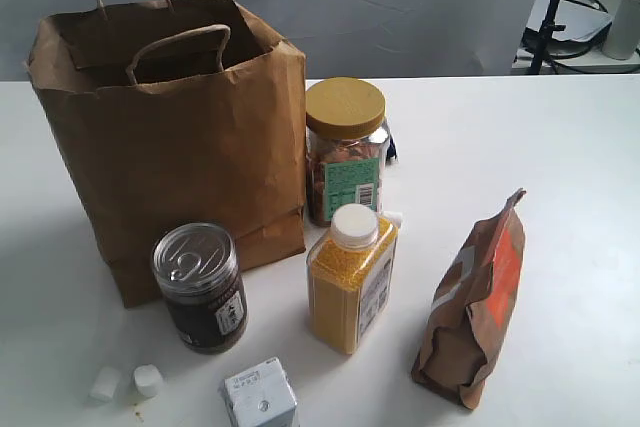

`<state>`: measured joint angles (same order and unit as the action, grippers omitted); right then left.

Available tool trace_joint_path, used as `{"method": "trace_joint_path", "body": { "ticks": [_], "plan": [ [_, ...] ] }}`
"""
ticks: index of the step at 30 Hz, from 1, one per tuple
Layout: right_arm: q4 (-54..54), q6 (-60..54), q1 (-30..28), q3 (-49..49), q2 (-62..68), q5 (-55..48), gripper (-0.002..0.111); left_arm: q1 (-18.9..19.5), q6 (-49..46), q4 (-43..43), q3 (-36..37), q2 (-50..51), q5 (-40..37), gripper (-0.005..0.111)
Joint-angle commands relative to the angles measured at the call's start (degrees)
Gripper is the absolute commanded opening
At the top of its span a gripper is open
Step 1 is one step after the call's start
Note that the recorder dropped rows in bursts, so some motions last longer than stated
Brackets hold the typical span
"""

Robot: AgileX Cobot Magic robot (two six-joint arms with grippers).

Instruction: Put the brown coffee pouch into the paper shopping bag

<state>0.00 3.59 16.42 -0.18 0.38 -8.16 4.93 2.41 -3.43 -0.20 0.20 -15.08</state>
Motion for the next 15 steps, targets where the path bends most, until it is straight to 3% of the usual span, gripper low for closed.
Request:
{"method": "trace_joint_path", "body": {
  "ticks": [1,8,15],
  "plan": [
    [0.65,-0.18,-0.44,0.18,-0.38,1.62,0.0,0.21,0.2,-0.23,0.2,-0.2,0.23,0.0],
    [2.04,-0.18,-0.44,0.18,-0.38,3.88,0.0,0.21,0.2,-0.23,0.2,-0.2,0.23,0.0],
    [20.38,-0.33,0.26,-2.1,-0.38,7.55,0.0,0.21,0.2,-0.23,0.2,-0.2,0.23,0.0]
  ]
}}
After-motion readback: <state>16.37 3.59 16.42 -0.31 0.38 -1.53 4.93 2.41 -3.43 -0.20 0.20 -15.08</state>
